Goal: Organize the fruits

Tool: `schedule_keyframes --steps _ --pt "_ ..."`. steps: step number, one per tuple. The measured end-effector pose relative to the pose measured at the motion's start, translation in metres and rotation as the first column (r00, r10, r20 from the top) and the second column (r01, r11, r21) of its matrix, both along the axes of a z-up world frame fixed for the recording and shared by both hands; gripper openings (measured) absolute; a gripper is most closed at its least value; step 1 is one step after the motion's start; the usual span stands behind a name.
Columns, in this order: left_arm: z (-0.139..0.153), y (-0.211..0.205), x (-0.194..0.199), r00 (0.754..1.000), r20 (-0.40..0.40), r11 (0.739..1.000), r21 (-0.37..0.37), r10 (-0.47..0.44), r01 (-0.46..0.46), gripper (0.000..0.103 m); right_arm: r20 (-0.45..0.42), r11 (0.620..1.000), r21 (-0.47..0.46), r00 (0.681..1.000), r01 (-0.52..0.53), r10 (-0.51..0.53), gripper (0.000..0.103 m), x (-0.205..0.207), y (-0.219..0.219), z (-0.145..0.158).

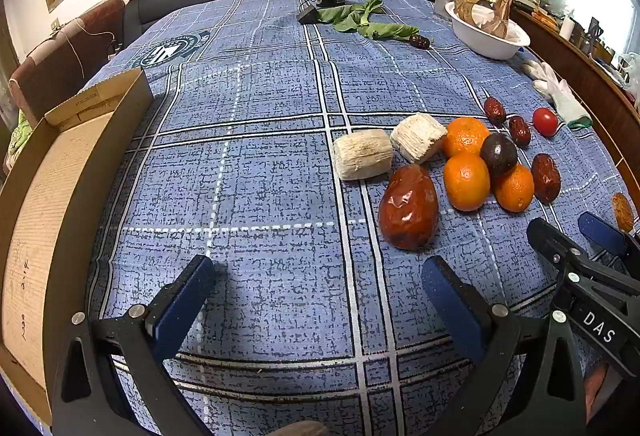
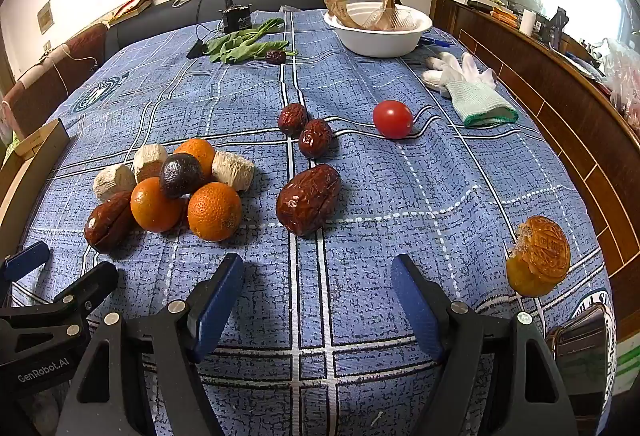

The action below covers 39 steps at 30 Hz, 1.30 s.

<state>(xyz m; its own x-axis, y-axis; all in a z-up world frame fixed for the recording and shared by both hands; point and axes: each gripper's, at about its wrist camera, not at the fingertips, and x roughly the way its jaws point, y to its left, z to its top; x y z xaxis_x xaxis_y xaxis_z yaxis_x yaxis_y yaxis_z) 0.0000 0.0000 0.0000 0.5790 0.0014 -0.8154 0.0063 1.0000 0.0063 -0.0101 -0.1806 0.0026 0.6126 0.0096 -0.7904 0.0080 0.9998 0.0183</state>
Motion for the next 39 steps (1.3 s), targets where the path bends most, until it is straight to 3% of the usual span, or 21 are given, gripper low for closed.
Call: schedule_keyframes --steps 19,21,23,25,27,28,31,33,34,36,37,39 --pt "0.005 0.005 -0.006 0.998 -0.068 1.000 -0.020 0.010 -0.011 0.102 -0.007 0.999 -0.009 0.999 0.036 -0.037 0.081 -0.001 0.001 0.001" --pt "0.017 0.012 -0.017 1.000 -0.009 0.999 -0.025 0.024 -0.024 0.101 0.009 0.998 0.022 0.999 0.052 -0.052 0.081 -0.008 -0.001 0.004" --pt "0.038 0.020 -0.035 0.993 0.106 0.999 -0.014 0.045 -0.044 0.101 0.062 0.997 0.055 0.996 0.062 -0.065 0.081 -0.020 -0.010 0.017" --pt "0.060 0.026 -0.054 0.972 0.220 0.997 -0.009 0.076 -0.076 0.101 0.107 0.996 0.057 0.991 0.070 -0.075 0.081 -0.029 -0.012 0.028" --pt "0.088 0.033 -0.081 0.921 0.369 0.991 -0.005 0.123 -0.131 0.102 0.172 0.994 0.078 0.981 0.074 -0.086 0.081 -0.044 -0.013 0.045" --pt "0.099 0.034 -0.091 0.887 0.440 0.987 0.006 0.142 -0.161 0.102 0.198 0.994 0.085 0.976 0.071 -0.087 0.081 -0.051 -0.012 0.051" --pt "0.137 0.036 -0.129 0.746 0.640 0.964 0.032 0.185 -0.266 0.103 0.306 0.994 0.094 0.948 0.064 -0.090 0.081 -0.076 -0.006 0.071" --pt "0.150 0.038 -0.144 0.695 0.688 0.953 0.020 0.207 -0.304 0.103 0.374 0.995 0.071 0.922 0.075 -0.097 0.082 -0.090 0.002 0.078" --pt "0.156 0.041 -0.147 0.686 0.696 0.951 0.016 0.212 -0.309 0.103 0.410 0.994 0.036 0.906 0.104 -0.109 0.082 -0.097 0.007 0.079" --pt "0.163 0.040 -0.144 0.724 0.666 0.961 0.036 0.180 -0.273 0.103 0.431 0.985 -0.035 0.891 0.171 -0.139 0.081 -0.100 0.014 0.074" --pt "0.163 0.037 -0.142 0.743 0.649 0.964 0.057 0.163 -0.260 0.103 0.396 0.979 -0.073 0.906 0.192 -0.148 0.081 -0.095 0.018 0.068" --pt "0.161 0.033 -0.142 0.769 0.623 0.969 0.071 0.142 -0.237 0.103 0.337 0.980 -0.054 0.928 0.190 -0.161 0.081 -0.090 0.016 0.060"
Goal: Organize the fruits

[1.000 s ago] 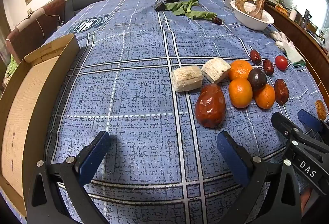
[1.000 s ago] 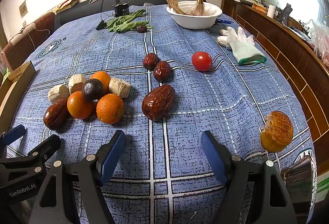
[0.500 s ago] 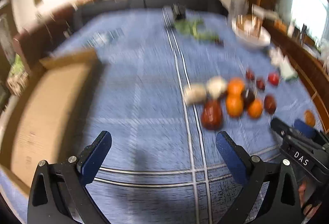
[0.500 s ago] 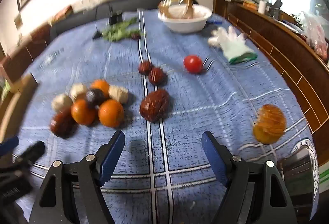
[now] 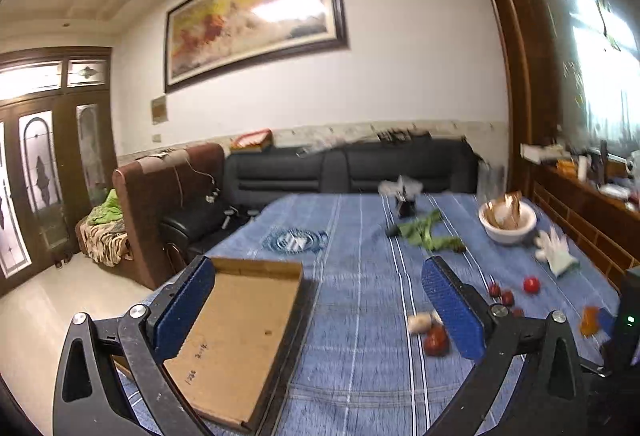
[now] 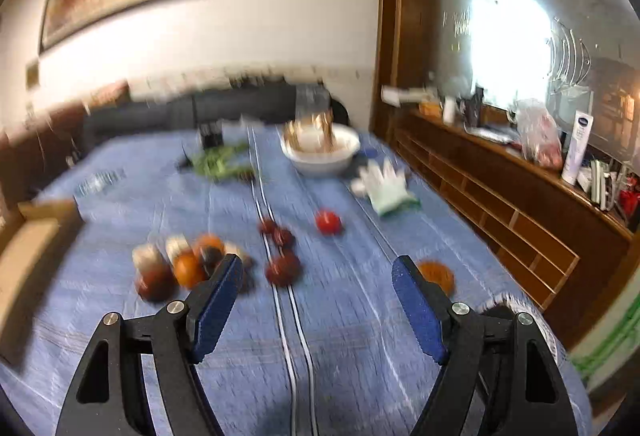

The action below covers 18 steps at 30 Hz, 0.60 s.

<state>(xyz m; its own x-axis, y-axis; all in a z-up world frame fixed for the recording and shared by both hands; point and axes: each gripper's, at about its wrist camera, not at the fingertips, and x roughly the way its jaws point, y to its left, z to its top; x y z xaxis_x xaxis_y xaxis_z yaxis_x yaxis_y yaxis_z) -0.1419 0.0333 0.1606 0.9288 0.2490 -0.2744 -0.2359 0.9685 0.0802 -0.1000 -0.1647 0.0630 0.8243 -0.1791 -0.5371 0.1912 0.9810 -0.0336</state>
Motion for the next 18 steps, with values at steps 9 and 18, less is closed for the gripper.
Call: schedule_keyframes --steps 9,18 --pt "-0.052 0.016 0.016 0.952 -0.261 0.964 -0.247 -0.161 0.095 0.086 0.032 0.996 0.054 0.997 -0.072 0.070 0.081 -0.022 -0.022 0.010" --pt "-0.071 -0.008 0.022 0.906 -0.335 0.952 -0.248 -0.259 0.180 0.086 0.038 0.970 0.205 0.991 -0.131 0.126 0.080 -0.018 -0.048 0.021"
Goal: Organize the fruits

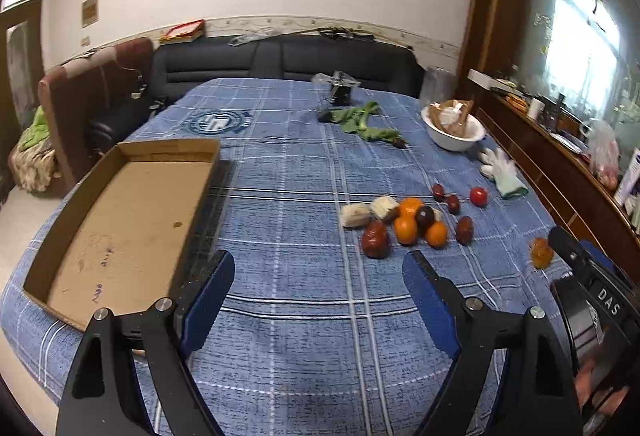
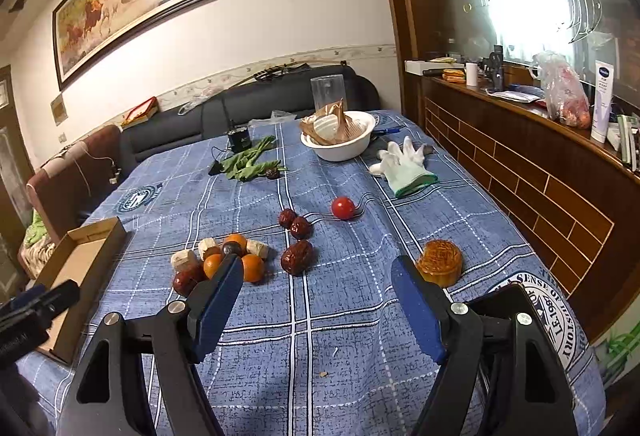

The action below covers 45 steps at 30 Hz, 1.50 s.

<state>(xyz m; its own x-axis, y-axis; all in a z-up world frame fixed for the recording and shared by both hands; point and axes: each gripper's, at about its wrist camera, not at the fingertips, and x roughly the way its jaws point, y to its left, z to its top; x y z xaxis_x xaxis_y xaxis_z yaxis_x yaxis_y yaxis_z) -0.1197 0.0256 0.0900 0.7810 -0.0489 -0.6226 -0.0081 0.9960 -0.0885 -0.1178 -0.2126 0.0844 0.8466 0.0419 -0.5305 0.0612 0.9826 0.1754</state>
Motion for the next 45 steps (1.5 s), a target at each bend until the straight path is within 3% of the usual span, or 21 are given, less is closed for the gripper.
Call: schedule_keyframes --steps 7,10,11,19,41,45 --pt "0.001 -0.010 0.007 1.000 -0.028 0.999 0.039 -0.003 0.004 0.086 -0.074 0.998 0.059 0.997 -0.034 0.038 0.077 0.008 0.012 -0.016" --pt "0.003 -0.012 0.007 1.000 -0.019 0.999 0.054 0.005 -0.004 0.086 -0.120 0.996 0.071 0.991 -0.054 0.062 0.053 0.014 0.020 -0.025" --pt "0.004 -0.013 0.008 1.000 -0.017 0.998 0.058 0.005 -0.004 0.086 -0.128 0.996 0.073 0.990 -0.058 0.068 0.051 0.015 0.023 -0.027" --pt "0.001 -0.009 0.007 1.000 -0.015 0.998 0.064 0.025 -0.024 0.086 -0.125 0.995 0.074 0.990 -0.061 0.070 0.051 0.012 0.027 -0.029" --pt "-0.021 -0.007 0.016 0.993 -0.112 0.999 0.041 0.029 -0.025 0.086 -0.206 0.966 0.245 0.969 -0.082 0.135 0.051 0.020 0.015 -0.046" --pt "-0.024 -0.008 0.019 0.992 -0.127 0.999 0.040 0.028 -0.023 0.086 -0.206 0.968 0.228 0.967 -0.100 0.148 0.051 0.023 0.021 -0.044"
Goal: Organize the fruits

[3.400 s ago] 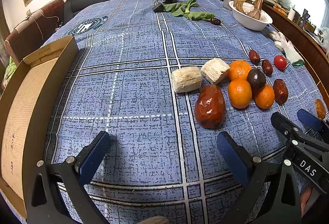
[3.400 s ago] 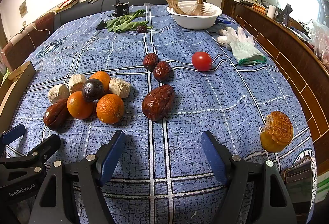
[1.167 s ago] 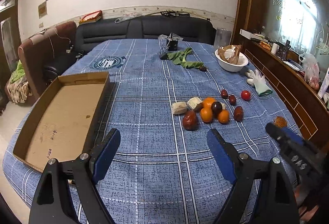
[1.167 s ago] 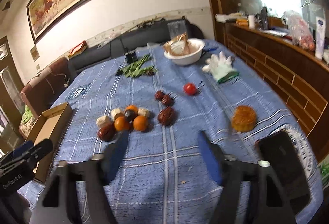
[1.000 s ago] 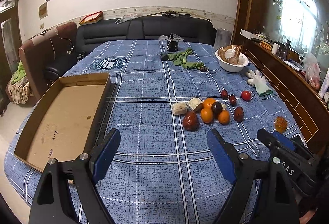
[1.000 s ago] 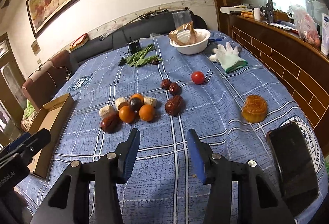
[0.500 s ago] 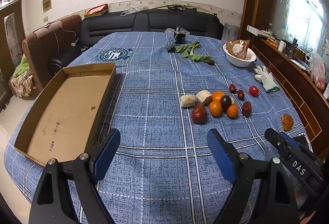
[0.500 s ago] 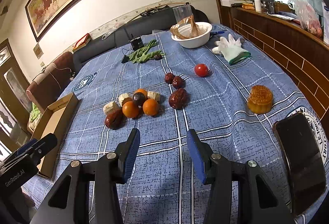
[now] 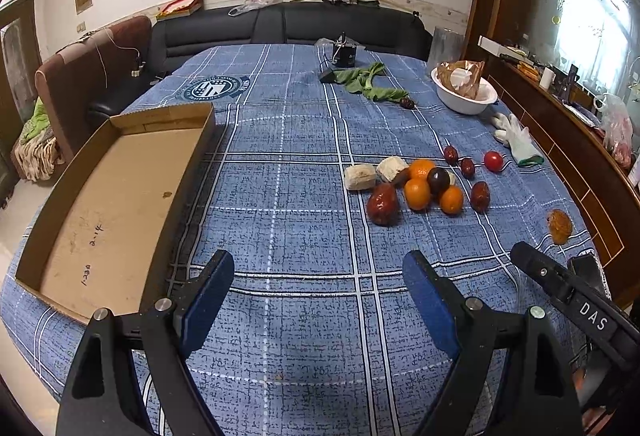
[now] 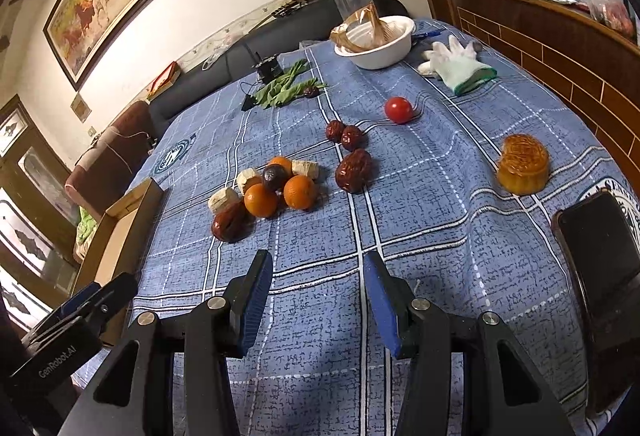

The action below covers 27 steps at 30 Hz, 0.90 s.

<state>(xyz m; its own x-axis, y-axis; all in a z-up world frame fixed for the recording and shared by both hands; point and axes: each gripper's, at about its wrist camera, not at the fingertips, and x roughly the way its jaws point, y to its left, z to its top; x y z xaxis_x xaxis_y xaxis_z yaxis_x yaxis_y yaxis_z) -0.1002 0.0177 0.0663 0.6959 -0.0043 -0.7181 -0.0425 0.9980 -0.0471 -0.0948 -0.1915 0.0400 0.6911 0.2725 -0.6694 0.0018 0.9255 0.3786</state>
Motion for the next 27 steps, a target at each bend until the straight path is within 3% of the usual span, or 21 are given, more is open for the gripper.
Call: schedule_keyframes --steps 10,18,27 --pt "-0.003 -0.001 0.007 1.000 -0.012 1.000 0.013 0.006 -0.005 0.086 -0.009 0.999 -0.037 1.000 -0.001 0.000 0.051 0.005 0.001 -0.002" --pt "-0.016 0.016 0.015 0.998 -0.058 0.998 -0.048 0.033 -0.035 0.086 -0.016 1.000 -0.012 1.000 -0.002 0.002 0.051 0.005 -0.004 -0.007" --pt "-0.017 0.006 0.018 0.997 -0.044 0.997 -0.056 -0.059 0.056 0.082 0.004 0.997 -0.065 0.999 -0.050 0.050 0.051 0.018 -0.004 0.002"
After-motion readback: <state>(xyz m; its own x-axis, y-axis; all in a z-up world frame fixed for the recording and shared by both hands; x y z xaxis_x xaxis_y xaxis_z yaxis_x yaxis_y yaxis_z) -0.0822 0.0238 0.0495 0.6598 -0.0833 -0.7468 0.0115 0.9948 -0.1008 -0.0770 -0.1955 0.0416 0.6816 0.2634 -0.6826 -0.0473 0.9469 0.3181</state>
